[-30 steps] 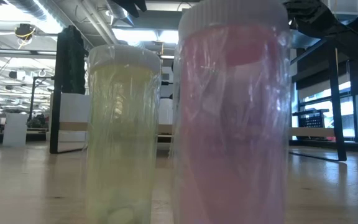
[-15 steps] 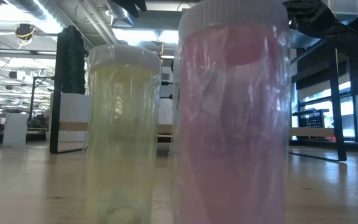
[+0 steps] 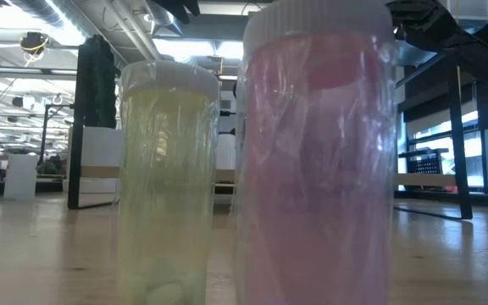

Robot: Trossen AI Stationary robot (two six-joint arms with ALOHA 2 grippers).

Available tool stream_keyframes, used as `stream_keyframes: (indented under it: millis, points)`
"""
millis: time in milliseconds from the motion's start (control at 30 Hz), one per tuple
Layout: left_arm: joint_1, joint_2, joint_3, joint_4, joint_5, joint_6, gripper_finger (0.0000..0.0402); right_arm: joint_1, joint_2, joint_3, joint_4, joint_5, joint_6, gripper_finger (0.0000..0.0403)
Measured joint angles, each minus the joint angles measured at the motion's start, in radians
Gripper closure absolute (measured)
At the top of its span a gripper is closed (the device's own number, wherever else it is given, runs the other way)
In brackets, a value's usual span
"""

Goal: Pick and place medicine bottles onto shelf by color
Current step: Put the top pink pill bottle on the shelf

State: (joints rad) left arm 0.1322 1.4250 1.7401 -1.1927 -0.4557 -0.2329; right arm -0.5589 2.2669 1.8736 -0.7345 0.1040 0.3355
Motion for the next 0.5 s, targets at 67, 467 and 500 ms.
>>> stream_keyframes:
  millis: [67,467,500]
  points:
    - [0.000,0.000,0.000,0.000,0.000,0.000,0.0147,0.000,0.000,0.000,0.000,0.000,0.000,0.0123]
    - [0.000,0.000,0.000,0.000,0.000,0.000,0.0147,0.000,0.000,0.000,0.001,-0.026,0.001,0.0196]
    - [0.000,0.000,0.000,0.000,0.000,0.000,0.0147,0.000,0.000,0.000,0.001,-0.026,0.002,0.0201]
